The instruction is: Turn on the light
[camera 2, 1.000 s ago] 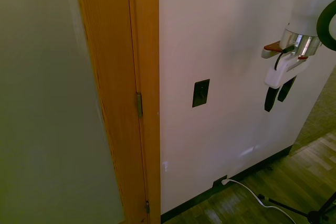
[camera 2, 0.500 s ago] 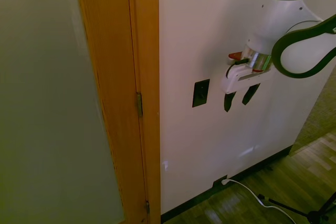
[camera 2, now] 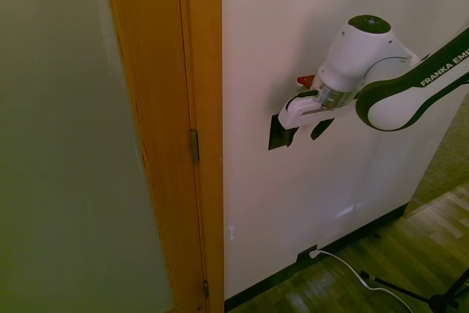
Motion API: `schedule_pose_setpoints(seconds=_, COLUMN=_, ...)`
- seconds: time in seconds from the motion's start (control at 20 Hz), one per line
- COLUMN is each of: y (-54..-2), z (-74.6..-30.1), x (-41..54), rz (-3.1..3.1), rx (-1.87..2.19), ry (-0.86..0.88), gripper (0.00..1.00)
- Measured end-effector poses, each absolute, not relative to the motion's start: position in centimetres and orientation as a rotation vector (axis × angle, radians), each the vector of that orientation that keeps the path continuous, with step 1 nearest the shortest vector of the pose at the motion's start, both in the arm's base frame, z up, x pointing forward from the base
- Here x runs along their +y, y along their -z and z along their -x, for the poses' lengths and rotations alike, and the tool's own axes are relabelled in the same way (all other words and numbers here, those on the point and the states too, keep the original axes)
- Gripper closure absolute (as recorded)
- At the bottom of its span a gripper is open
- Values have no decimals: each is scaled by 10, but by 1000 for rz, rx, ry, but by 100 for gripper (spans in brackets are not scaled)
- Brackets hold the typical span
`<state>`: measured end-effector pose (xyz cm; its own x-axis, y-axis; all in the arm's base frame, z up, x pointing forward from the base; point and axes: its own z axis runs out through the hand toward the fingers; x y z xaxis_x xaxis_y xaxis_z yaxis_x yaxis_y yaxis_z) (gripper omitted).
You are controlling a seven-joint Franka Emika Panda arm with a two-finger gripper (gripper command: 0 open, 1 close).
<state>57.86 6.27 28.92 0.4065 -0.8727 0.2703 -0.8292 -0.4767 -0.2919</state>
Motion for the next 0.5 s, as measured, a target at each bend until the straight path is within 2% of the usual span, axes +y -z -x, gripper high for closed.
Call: schedule_pose_setpoints(seconds=0.5, y=-284, z=-595, x=69, rz=2523, rx=1535, ry=626, gripper=100)
